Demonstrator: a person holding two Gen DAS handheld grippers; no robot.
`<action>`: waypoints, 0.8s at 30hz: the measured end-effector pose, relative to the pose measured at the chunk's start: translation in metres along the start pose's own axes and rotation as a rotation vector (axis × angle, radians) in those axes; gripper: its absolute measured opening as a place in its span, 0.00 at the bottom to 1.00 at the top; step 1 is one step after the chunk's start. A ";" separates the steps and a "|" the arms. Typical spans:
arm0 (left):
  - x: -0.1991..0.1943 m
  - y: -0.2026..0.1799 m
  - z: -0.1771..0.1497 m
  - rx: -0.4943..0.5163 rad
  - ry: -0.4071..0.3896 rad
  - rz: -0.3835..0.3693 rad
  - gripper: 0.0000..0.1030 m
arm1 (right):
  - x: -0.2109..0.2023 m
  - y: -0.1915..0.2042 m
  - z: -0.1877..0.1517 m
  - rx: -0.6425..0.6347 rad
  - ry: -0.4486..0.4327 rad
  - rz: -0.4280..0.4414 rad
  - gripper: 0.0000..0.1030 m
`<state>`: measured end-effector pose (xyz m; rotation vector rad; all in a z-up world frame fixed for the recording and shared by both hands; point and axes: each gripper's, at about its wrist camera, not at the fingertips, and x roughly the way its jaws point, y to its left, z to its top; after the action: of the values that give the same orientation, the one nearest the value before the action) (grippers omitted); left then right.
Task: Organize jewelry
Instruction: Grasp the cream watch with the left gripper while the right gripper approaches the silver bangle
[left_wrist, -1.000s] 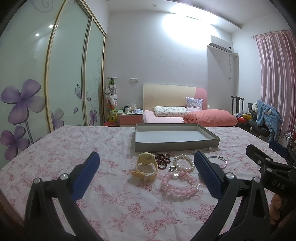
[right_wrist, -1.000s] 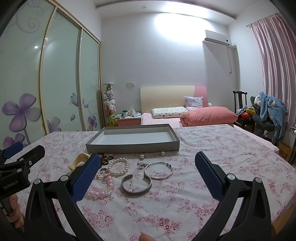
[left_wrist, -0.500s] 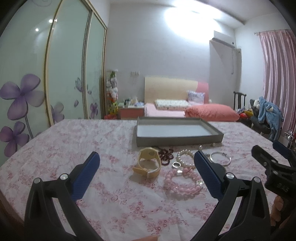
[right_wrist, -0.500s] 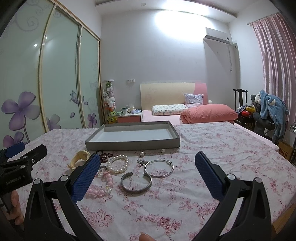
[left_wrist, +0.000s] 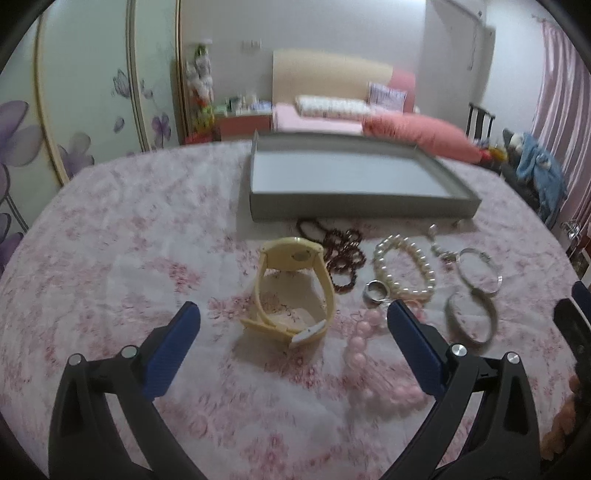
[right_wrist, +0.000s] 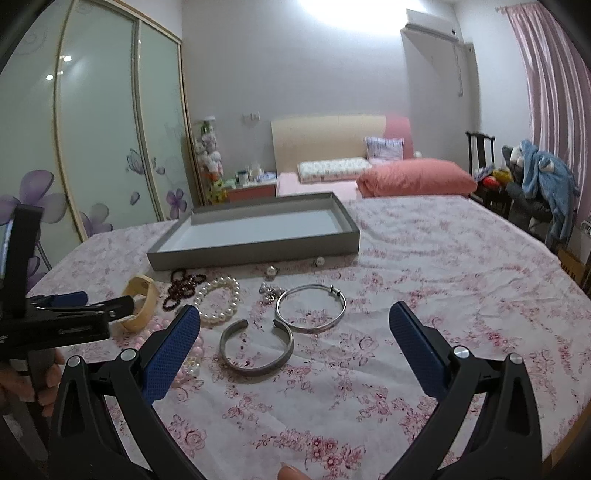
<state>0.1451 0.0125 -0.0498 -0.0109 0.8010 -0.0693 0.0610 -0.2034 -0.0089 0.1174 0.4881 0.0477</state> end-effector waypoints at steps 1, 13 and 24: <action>0.007 0.000 0.002 0.002 0.024 0.012 0.94 | 0.005 -0.001 0.003 0.007 0.016 0.002 0.98; 0.045 0.013 0.013 -0.035 0.119 0.002 0.60 | 0.056 -0.016 0.021 0.032 0.187 -0.039 0.98; 0.045 0.026 0.017 -0.079 0.102 -0.042 0.40 | 0.110 -0.016 0.020 -0.010 0.401 -0.057 0.88</action>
<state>0.1902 0.0356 -0.0712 -0.0994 0.9053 -0.0781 0.1677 -0.2135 -0.0441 0.0843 0.8912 0.0177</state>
